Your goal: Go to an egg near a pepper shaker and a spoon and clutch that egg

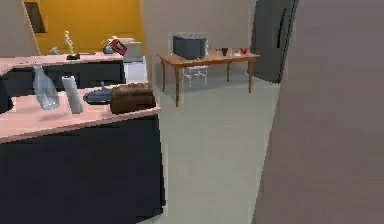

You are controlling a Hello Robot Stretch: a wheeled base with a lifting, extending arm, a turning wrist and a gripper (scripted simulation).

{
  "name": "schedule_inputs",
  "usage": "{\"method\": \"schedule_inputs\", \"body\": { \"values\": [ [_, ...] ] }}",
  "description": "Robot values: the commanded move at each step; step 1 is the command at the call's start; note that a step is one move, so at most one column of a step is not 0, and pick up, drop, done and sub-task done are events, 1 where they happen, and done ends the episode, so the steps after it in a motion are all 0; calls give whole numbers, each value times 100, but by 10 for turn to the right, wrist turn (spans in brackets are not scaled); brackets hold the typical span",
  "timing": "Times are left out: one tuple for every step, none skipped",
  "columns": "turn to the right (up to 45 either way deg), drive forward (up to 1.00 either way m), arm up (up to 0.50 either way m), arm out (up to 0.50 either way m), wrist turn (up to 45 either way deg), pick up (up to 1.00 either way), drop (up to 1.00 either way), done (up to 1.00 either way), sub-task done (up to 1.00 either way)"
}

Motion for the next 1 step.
{"method": "schedule_inputs", "body": {
  "values": [
    [-60, 0, 0, 0, 0, 0, 0, 0, 0]
  ]
}}
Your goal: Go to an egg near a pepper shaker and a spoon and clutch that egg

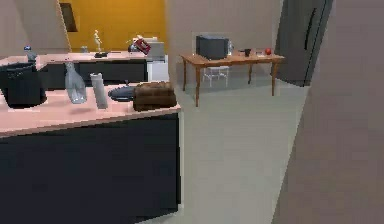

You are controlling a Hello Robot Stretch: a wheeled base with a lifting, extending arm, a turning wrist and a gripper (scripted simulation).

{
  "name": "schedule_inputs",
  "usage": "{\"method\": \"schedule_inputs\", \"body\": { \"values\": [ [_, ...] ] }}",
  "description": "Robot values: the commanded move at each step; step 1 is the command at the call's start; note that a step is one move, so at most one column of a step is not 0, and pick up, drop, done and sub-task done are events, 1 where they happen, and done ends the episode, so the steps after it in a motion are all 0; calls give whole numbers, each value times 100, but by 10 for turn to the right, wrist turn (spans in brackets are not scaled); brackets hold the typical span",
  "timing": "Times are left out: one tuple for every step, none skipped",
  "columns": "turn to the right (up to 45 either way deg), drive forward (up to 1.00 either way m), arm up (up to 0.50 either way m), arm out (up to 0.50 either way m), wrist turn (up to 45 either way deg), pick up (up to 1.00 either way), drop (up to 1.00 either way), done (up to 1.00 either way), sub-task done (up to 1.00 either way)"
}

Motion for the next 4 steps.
{"method": "schedule_inputs", "body": {
  "values": [
    [0, 60, 0, 0, 0, 0, 0, 0, 0],
    [240, 0, 0, 0, 0, 0, 0, 0, 0],
    [0, 40, 0, 0, 0, 0, 0, 0, 0],
    [-240, 0, 0, 0, 0, 0, 0, 0, 0]
  ]
}}
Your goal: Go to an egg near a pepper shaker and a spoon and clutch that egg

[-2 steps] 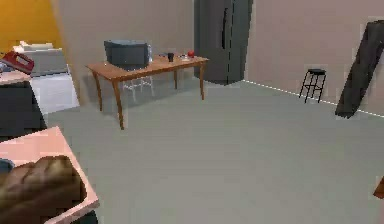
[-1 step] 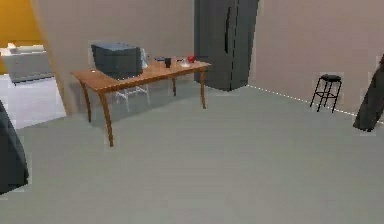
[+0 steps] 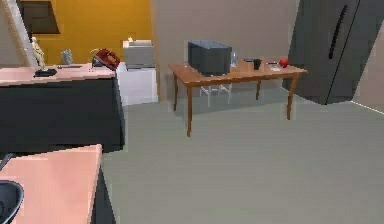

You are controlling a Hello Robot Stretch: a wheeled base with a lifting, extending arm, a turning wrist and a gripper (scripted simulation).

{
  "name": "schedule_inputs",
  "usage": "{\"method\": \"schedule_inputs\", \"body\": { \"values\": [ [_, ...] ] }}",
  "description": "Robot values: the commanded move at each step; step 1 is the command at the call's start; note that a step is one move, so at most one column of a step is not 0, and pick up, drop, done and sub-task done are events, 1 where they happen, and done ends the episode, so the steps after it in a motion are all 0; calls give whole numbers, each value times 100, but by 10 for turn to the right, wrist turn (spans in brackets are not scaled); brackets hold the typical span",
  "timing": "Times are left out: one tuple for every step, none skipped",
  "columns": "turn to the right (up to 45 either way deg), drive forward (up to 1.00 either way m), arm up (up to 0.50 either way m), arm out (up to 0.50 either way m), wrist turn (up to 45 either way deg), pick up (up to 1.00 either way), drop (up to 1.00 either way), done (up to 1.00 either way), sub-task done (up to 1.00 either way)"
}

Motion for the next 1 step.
{"method": "schedule_inputs", "body": {
  "values": [
    [0, 100, 0, 0, 0, 0, 0, 0, 0]
  ]
}}
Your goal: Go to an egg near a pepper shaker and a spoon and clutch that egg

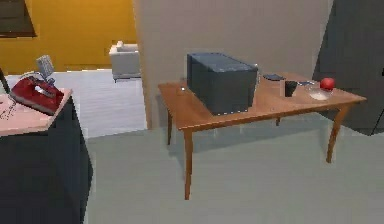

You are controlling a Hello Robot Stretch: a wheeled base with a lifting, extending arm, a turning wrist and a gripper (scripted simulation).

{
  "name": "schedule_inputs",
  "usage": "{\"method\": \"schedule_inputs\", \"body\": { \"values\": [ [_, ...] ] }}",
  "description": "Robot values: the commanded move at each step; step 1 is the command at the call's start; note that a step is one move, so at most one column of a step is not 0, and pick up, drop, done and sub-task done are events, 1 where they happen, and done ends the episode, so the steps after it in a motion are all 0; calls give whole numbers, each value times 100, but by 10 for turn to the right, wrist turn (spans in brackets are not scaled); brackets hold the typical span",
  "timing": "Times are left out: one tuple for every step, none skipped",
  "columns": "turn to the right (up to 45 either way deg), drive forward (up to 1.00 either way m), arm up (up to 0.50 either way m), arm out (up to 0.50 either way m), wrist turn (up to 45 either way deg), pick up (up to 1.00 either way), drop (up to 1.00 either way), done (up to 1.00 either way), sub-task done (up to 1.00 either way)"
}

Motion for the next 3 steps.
{"method": "schedule_inputs", "body": {
  "values": [
    [0, 10, 0, 0, 0, 0, 0, 0, 0],
    [-330, 0, 0, 0, 0, 0, 0, 0, 0],
    [0, 45, 0, 0, 0, 0, 0, 0, 0]
  ]
}}
